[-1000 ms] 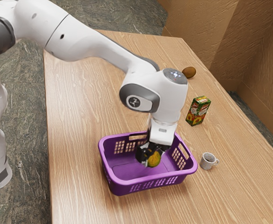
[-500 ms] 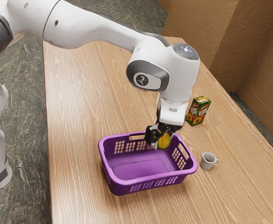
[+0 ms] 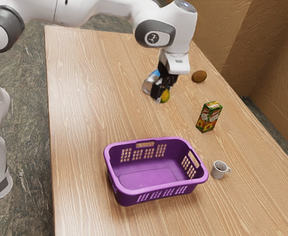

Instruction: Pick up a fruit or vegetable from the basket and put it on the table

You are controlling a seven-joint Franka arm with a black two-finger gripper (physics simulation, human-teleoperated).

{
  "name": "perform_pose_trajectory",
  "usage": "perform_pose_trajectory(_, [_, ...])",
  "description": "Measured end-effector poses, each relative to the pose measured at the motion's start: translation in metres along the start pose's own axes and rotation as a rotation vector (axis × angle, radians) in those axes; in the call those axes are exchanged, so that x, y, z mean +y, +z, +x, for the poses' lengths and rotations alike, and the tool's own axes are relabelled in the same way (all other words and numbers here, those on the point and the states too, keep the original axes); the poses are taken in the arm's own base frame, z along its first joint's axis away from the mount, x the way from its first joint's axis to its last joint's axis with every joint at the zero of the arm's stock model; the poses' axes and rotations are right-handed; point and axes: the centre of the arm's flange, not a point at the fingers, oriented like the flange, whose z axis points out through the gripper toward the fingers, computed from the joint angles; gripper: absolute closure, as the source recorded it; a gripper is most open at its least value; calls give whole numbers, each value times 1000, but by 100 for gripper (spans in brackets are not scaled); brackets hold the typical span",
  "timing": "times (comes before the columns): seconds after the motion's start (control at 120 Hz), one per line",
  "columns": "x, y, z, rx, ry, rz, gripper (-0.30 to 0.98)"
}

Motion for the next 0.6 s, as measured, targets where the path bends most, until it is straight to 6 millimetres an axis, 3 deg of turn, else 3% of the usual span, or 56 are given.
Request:
perform_pose_trajectory(0.092, [-30, 4, -34, -13, -59, -8, 36])
perform_pose_trajectory(0.175, [-39, 7, -49, -21, -72, -14, 36])
perform_pose_trajectory(0.233, [-38, 8, -48, -23, -58, -16, 34])
perform_pose_trajectory(0.392, [-22, 7, -31, -25, 9, -18, 11])
perform_pose_trajectory(0.6, [-22, 9, -36, -31, 28, -26, 3])
